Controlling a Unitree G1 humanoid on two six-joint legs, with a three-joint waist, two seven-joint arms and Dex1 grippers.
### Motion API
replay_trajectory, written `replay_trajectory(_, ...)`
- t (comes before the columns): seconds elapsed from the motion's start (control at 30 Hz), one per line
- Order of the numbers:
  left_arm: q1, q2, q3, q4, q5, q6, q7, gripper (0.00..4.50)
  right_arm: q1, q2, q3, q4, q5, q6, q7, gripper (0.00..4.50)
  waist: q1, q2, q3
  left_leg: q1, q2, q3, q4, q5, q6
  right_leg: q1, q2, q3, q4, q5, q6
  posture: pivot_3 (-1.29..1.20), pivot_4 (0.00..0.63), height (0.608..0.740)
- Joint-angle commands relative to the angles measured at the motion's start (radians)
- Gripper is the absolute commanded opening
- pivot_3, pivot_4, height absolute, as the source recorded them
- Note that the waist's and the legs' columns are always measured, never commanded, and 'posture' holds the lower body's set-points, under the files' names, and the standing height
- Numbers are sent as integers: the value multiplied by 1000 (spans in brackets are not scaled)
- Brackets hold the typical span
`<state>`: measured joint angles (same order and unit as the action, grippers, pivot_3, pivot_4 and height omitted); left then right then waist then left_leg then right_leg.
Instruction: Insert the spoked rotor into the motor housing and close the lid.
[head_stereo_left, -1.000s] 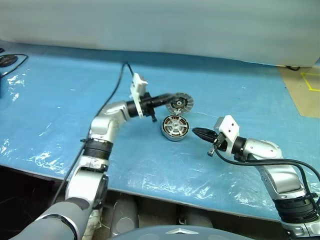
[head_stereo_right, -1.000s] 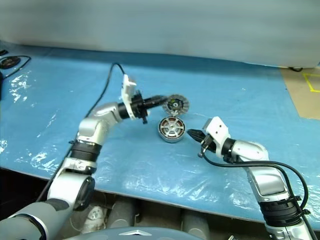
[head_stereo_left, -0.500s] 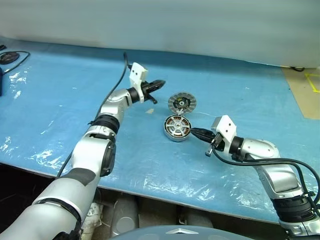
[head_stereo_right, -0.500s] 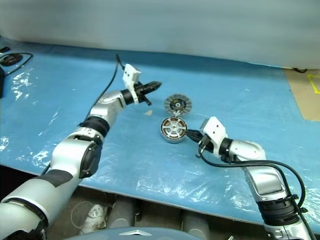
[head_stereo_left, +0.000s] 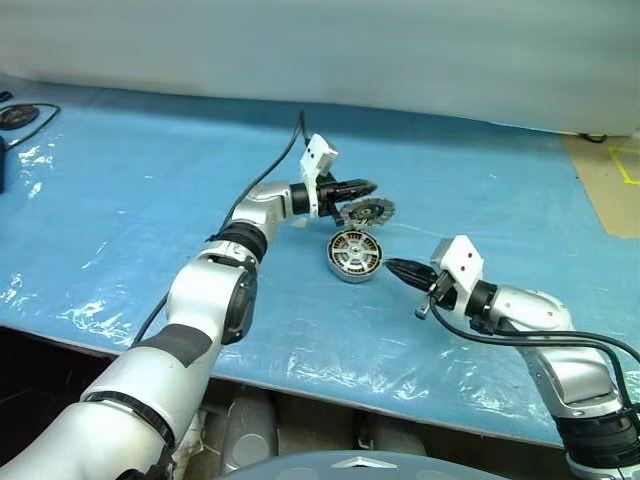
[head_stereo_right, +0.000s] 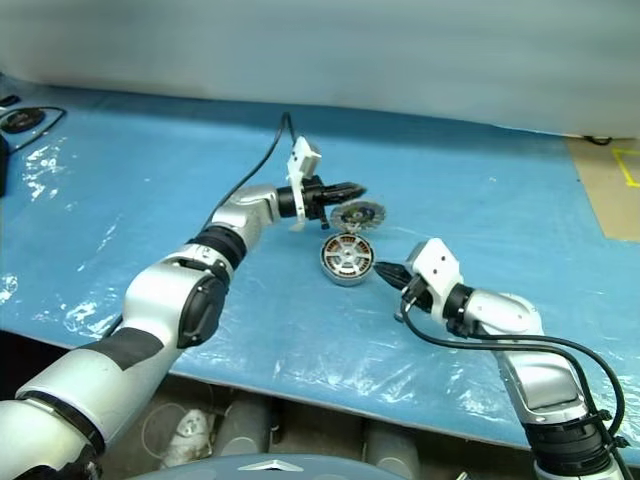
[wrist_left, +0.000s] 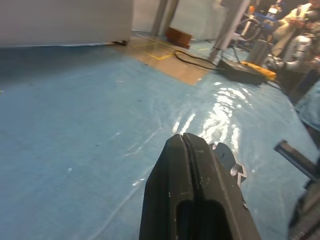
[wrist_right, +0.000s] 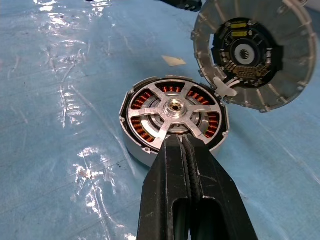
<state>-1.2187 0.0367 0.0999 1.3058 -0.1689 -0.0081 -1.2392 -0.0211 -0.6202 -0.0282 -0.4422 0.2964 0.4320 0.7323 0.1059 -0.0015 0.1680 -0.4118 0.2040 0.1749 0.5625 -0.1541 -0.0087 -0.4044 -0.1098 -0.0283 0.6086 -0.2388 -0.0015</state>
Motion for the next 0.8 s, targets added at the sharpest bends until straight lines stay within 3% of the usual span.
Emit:
replay_trajectory(0.03, 1, 13, -56, -29, 52, 23, -129, 38, -2, 2, -62, -42, 37, 3, -22, 0, 0, 0, 0, 0, 0, 0, 0, 0, 0, 0, 0, 0, 0, 0, 0, 0, 150, 740)
replay_trajectory(0.33, 112, 93, -234, -96, 200, 8, -303, 38, -123, 77, -92, 48, 6, -34, -152, 0, -5, 0, 0, 2, 1, 1, 0, 0, 0, 0, 0, 0, 0, 0, -1, 0, 150, 740)
replay_trajectory(0.43, 167, 105, -210, -152, 177, -49, -242, 38, -150, 125, -33, 79, -29, -57, -181, 0, -4, 1, 0, 3, 1, 1, 0, 0, 0, 2, 0, 0, 1, 0, -1, 0, 150, 740)
replay_trajectory(0.5, 195, 91, -130, -209, 98, -95, -181, 38, -170, 164, 3, 96, -29, -70, -179, 0, -3, 1, 0, 3, 1, 1, 0, 0, 0, 2, 0, 0, 1, 0, -1, 0, 150, 740)
replay_trajectory(0.57, 226, 79, -58, -299, 10, -92, -167, 38, -190, 193, 34, 123, -37, -74, -177, 0, -3, 1, 0, 1, 1, 0, 0, 0, 0, 1, 0, 0, 1, 0, -2, 0, 150, 740)
replay_trajectory(0.7, 359, 97, -47, -562, -59, -34, -147, 38, -225, 224, 76, 189, -41, -79, -152, 0, -4, 1, 0, 1, 2, 0, 1, 0, 0, 1, -1, 0, 1, 1, -2, 0, 150, 740)
replay_trajectory(0.8, 512, 121, -50, -808, -97, 40, -69, 0, -257, 228, 90, 234, -27, -76, -118, 587, -14, 1, 0, 2, 2, 1, 0, 0, 0, 1, 0, 0, 0, 1, -2, 0, 150, 740)
